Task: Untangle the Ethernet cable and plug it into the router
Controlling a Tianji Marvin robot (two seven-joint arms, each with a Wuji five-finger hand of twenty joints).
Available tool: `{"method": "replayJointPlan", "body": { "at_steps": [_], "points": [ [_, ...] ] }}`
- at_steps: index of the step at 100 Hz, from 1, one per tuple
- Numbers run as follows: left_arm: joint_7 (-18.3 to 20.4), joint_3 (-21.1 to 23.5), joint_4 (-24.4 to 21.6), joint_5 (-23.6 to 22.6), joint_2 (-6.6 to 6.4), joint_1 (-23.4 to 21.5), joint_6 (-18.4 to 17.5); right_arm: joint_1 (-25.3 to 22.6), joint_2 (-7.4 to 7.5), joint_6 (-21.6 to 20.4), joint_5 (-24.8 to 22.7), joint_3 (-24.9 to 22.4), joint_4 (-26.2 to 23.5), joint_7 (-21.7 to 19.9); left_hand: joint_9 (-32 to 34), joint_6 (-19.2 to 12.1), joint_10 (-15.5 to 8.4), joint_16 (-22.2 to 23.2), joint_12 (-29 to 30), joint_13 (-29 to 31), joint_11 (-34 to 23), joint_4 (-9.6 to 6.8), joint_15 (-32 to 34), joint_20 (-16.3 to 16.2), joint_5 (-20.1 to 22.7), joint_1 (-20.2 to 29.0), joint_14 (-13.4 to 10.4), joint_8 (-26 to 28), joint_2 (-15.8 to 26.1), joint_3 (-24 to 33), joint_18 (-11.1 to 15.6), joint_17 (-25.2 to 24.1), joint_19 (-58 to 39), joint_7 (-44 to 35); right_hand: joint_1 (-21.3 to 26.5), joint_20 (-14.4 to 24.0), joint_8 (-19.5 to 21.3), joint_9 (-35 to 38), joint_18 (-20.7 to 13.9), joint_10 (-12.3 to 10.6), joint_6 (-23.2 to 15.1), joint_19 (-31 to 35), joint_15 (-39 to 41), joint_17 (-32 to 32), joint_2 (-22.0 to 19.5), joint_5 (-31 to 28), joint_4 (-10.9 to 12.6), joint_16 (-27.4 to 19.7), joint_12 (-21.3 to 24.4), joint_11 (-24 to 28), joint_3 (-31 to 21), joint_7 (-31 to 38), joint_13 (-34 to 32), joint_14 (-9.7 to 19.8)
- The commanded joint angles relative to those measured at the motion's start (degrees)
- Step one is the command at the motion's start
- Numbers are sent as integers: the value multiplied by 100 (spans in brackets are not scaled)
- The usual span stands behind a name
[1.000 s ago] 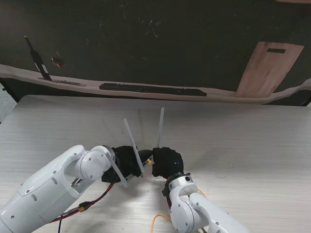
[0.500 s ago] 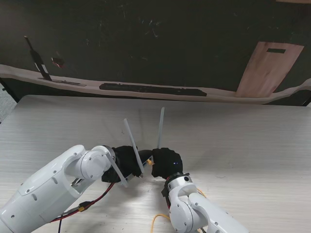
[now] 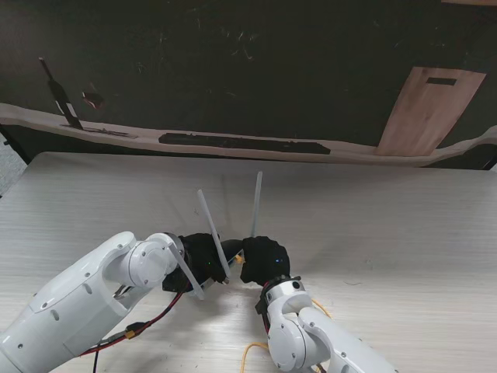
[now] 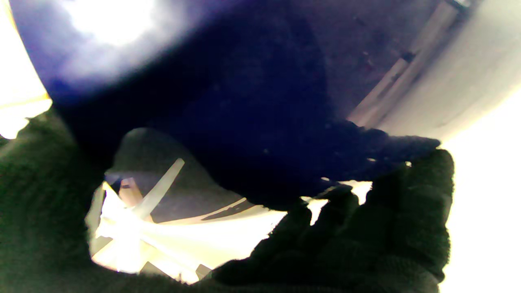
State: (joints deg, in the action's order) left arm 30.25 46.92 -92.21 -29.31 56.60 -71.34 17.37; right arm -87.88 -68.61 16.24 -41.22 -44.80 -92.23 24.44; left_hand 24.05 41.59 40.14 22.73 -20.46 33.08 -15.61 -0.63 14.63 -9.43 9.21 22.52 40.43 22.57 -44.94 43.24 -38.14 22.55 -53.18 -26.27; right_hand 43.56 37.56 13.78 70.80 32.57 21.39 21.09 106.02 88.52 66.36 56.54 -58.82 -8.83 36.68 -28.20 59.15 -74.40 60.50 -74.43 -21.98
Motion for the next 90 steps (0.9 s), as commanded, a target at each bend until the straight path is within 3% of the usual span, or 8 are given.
{"method": "replayJointPlan", "body": {
  "at_steps": [1,42,90],
  "points": [
    [387,-303,553,145,-27,-408,109,-25,-75,-2,110,38,28,-86,931,-2741,-2538,424,-418,914,-1889,203,2212,-422,891,4120,-2362,340,1065,2368,2235,503,-1133,-1673,443,110,220,710,-1187,1091,-214,1059,640,114,-103,-173,172,243,-184,608,-525,391,-5,853],
    [390,-335,613,263,-20,-397,-40,50,-255,-58,603,95,226,135,971,-2743,-2553,501,-437,1040,-1933,220,2249,-398,897,4133,-2439,354,921,2442,2271,576,-1173,-1716,589,331,513,966,-1554,1226,22,1356,915,161,-22,-315,351,487,-258,778,-678,315,-19,1111],
    [347,-564,685,403,2,-233,-123,160,-376,-132,936,202,337,209,979,-2761,-2557,631,-444,1055,-1946,259,2198,-367,915,4140,-2454,367,899,2462,2267,566,-1228,-1746,735,478,631,1095,-1570,1338,239,1396,974,172,24,-370,361,559,-227,778,-718,242,-16,1092]
  ]
}}
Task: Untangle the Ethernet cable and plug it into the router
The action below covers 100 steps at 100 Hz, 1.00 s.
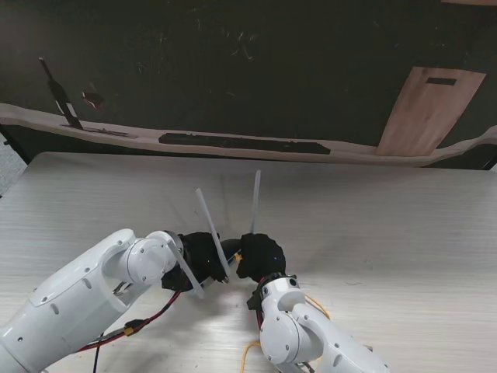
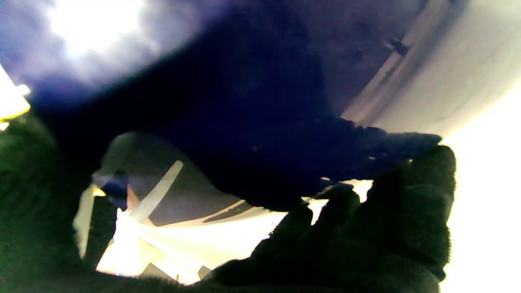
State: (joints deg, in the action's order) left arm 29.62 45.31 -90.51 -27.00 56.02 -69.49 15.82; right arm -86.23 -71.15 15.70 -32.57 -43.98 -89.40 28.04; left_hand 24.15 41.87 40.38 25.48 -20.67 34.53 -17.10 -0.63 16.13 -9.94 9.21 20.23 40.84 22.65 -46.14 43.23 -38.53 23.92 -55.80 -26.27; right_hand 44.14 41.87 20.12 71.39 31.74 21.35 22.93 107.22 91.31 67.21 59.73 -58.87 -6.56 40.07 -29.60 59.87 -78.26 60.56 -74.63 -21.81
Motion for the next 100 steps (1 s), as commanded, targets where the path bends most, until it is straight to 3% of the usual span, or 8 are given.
{"method": "replayJointPlan", "body": {
  "at_steps": [1,100],
  "points": [
    [409,-408,517,175,60,-414,30,-2,-125,-76,76,122,56,-152,969,-2788,-2579,358,-423,914,-1797,259,2049,-315,915,4368,-2492,359,1019,2463,2306,429,-967,-1746,676,49,-3,1037,-1486,1341,56,1276,694,87,-294,-366,132,221,-86,705,-331,236,4,1075],
    [252,-701,652,469,133,-248,-3,157,-391,147,667,395,371,-58,974,-2792,-2577,411,-422,922,-1793,265,2030,-318,925,4374,-2475,360,1019,2450,2301,411,-988,-1747,813,298,29,1124,-1498,1474,409,1276,725,98,-216,-318,38,309,-109,728,-474,177,1,1107]
  ]
}}
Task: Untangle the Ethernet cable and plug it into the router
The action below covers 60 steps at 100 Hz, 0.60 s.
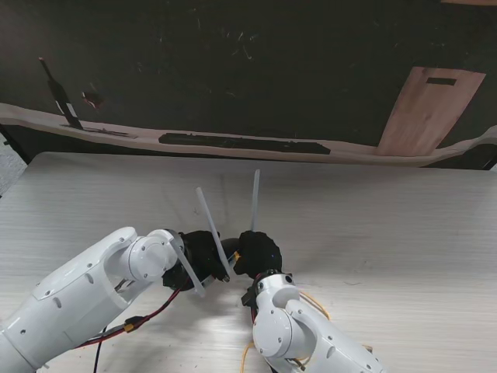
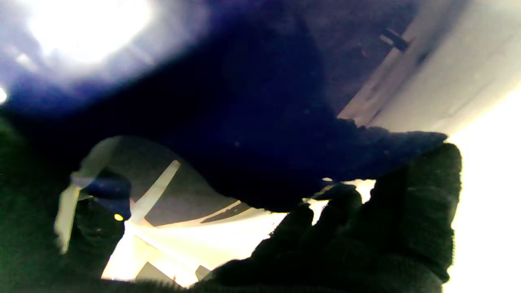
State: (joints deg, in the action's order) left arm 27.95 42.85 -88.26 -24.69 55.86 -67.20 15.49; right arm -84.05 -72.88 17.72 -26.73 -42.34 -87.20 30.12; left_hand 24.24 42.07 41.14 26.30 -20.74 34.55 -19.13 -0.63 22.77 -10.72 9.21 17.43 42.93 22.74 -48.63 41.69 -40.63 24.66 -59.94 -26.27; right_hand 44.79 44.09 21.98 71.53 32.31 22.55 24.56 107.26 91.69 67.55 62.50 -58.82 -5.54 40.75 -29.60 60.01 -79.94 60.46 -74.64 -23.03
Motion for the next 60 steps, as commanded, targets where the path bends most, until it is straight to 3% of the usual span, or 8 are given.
{"method": "replayJointPlan", "body": {
  "at_steps": [1,41,60],
  "points": [
    [417,-460,430,243,151,-474,30,-57,-220,-51,84,236,156,-265,965,-2814,-2658,328,-414,911,-1591,265,1363,-239,930,4653,-2694,352,1267,2604,2511,337,-574,-1748,748,77,-156,1112,-1555,1355,248,1272,687,65,-490,-322,-65,241,-109,715,-306,186,1,1229],
    [371,-567,518,457,192,-398,-4,73,-380,106,268,353,392,-121,982,-2820,-2659,327,-414,946,-1592,265,1363,-228,948,4656,-2714,357,1201,2656,2507,361,-578,-1758,775,88,-156,1148,-1474,1388,336,1272,668,51,-433,-310,-124,250,-91,675,-354,151,4,1171],
    [366,-615,562,597,213,-367,-104,110,-409,121,298,383,423,-105,1045,-2838,-2677,346,-422,1053,-1614,280,1393,-154,992,4643,-2804,379,959,2906,2563,497,-606,-1801,777,83,-161,1152,-1463,1395,354,1272,667,50,-428,-301,-135,254,-90,670,-356,141,4,1171]
  ]
}}
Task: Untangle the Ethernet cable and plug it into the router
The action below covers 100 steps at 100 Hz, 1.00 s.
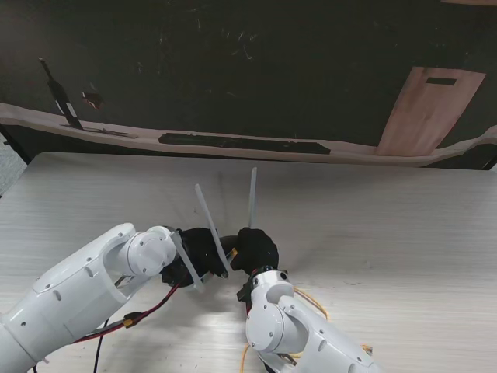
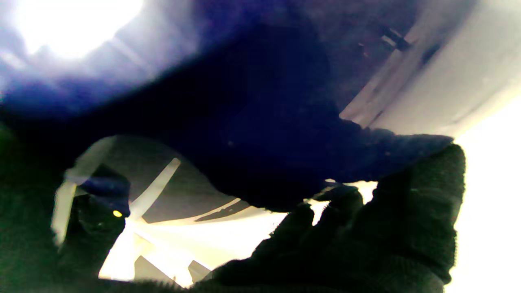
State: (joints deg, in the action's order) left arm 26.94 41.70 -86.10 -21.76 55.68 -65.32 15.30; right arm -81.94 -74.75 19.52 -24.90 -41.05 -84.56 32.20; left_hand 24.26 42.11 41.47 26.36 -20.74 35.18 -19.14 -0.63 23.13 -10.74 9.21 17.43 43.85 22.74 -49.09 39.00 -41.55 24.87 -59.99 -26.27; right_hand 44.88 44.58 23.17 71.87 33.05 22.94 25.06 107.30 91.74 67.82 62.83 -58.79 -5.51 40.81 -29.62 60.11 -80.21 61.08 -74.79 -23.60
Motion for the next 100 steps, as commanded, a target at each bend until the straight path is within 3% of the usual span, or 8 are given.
{"method": "replayJointPlan", "body": {
  "at_steps": [1,35,54,64,70,72,79,100],
  "points": [
    [468,-504,349,313,232,-551,-94,-99,-224,-58,118,256,162,-314,1046,-2845,-2711,340,-421,1000,-1611,280,1358,-138,995,4635,-2903,381,982,3200,2668,492,-598,-1804,766,34,-280,1119,-1536,1356,305,1268,661,23,-465,-304,-139,249,-88,659,-329,79,19,1228],
    [519,-666,389,567,255,-411,-248,100,-330,-346,182,490,553,-243,1098,-2868,-2724,393,-422,1145,-1615,313,1354,10,1030,4600,-2992,401,865,3363,2741,658,-632,-1833,686,-3,-305,1143,-1512,1184,118,1236,647,17,-598,-302,-120,263,-123,732,-245,93,18,1253],
    [434,-548,317,348,248,-519,-110,41,-187,-259,-164,433,418,-310,1092,-2858,-2705,471,-423,1122,-1615,334,1341,-24,1042,4633,-2921,396,963,3241,2661,592,-693,-1818,446,-227,-622,854,-1283,942,-64,953,300,-25,-939,-93,-107,93,-16,532,284,-84,23,1021],
    [340,-389,249,135,250,-642,-23,-41,-67,-204,-434,341,269,-333,1089,-2858,-2697,483,-423,1107,-1613,340,1328,-38,1050,4639,-2906,399,993,3199,2628,562,-706,-1823,-41,-611,-1048,66,-245,954,-93,-64,-573,-193,-472,472,-590,-498,190,219,656,-584,60,427],
    [277,-284,213,2,253,-715,17,-96,18,-171,-600,275,163,-390,1090,-2860,-2699,489,-424,1110,-1616,345,1329,-47,1051,4646,-2896,400,1017,3170,2612,551,-711,-1826,-657,-1271,-34,-579,613,959,-300,-996,-1402,-441,-760,222,-282,-1223,415,-40,772,-2546,124,-47],
    [255,-251,206,-35,256,-735,28,-116,42,-171,-641,248,127,-401,1088,-2860,-2701,488,-424,1098,-1616,344,1323,-48,1050,4649,-2896,401,1020,3166,2612,544,-710,-1826,-825,-1532,230,-836,673,964,-322,-1391,-1815,-538,-835,269,-58,-1475,482,-162,792,-3049,146,-208],
    [209,-128,191,-126,262,-794,69,-201,125,-170,-759,138,-22,-460,1077,-2870,-2703,491,-423,1084,-1613,347,1321,-60,1054,4652,-2875,403,1040,3147,2600,515,-712,-1830,-1105,-2014,296,-1573,694,903,-489,-2398,-3106,-1271,-830,686,-62,-2050,582,-531,903,-3666,426,-563],
    [-85,162,238,-414,327,-928,203,-465,252,-395,-976,-249,-347,-329,1065,-2871,-2704,505,-421,1046,-1607,348,1334,-103,1047,4666,-2860,406,1042,3134,2582,466,-727,-1832,-1377,-1836,221,-2501,694,787,-644,-3265,-4318,-2827,-886,1144,-136,-2082,663,-1072,1104,-4237,1644,-729]
  ]
}}
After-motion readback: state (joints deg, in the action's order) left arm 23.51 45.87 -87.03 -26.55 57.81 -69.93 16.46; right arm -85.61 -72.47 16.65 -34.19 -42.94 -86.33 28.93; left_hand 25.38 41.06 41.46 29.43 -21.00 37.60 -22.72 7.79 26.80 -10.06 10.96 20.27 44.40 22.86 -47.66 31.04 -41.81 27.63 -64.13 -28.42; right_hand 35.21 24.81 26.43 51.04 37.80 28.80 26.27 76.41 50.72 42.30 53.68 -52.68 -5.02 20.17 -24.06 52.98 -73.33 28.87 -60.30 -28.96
